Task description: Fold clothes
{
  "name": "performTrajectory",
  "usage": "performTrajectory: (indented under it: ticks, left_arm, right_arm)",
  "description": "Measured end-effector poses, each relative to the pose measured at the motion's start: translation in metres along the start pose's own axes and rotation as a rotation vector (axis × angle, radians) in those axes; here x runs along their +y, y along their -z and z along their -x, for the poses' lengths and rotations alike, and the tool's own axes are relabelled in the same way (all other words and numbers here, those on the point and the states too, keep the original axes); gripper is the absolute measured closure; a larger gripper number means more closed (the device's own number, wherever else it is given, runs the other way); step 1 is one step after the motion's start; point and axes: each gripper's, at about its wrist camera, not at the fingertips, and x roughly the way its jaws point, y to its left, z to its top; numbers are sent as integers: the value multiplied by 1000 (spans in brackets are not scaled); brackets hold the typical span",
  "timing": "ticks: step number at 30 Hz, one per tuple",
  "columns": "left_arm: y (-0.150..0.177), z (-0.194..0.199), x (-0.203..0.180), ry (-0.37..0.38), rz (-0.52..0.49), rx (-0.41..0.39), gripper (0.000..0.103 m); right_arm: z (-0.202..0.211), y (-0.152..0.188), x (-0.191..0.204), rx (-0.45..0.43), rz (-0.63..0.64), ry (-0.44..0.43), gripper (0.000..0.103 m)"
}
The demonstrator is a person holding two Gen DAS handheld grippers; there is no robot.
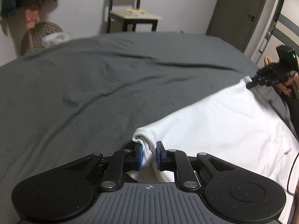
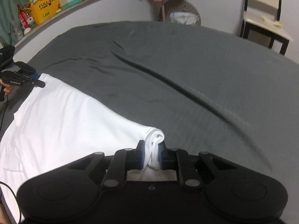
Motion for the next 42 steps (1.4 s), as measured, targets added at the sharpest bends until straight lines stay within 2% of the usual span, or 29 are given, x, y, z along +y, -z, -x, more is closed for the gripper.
performTrajectory:
  ticks: [3, 7, 9, 15, 18, 20, 23, 25, 29, 33, 37, 40, 42]
  left_arm:
    - [-9, 13, -9, -37, -48, -43, 91]
    - [-29, 21, -16, -99, -116, -62, 91]
    - [-44, 21, -14, -151, -133, -85, 91]
    - [-93, 7, 3, -315, -138, -138, 91]
    - [-103, -2, 6, -334, -106, -136, 91]
    - [-104, -4, 5, -331, -101, -139, 91]
    - [-86, 18, 2, -267, -143, -207, 91]
    - [-68, 42, 1, -216, -160, -270, 91]
    - [-27, 65, -17, -166, -242, -257, 91]
    - [15, 86, -37, -119, -327, -234, 91]
    - [57, 107, -57, -71, -413, -210, 91]
    - [88, 123, -72, -36, -476, -192, 91]
    - [105, 115, -82, -42, -524, -155, 91]
  right_arm:
    - [19, -6, 6, -47, 4, 22, 90]
    - [40, -25, 18, -79, 53, 69, 91]
    - [44, -38, 22, -92, 81, 104, 91]
    - [30, -88, 22, -148, 99, 235, 91]
    - [12, -109, 18, -170, 68, 290, 90]
    - [3, -111, 19, -162, 60, 296, 90]
    - [11, -98, 25, -173, 102, 275, 90]
    - [29, -80, 31, -216, 124, 245, 90]
    - [78, -33, 51, -305, 173, 170, 90]
    - [114, 15, 71, -317, 191, 119, 90]
    - [124, 60, 90, -242, 256, 107, 90]
    - [111, 89, 104, -133, 343, 119, 90]
    - [99, 103, 110, -77, 376, 122, 90]
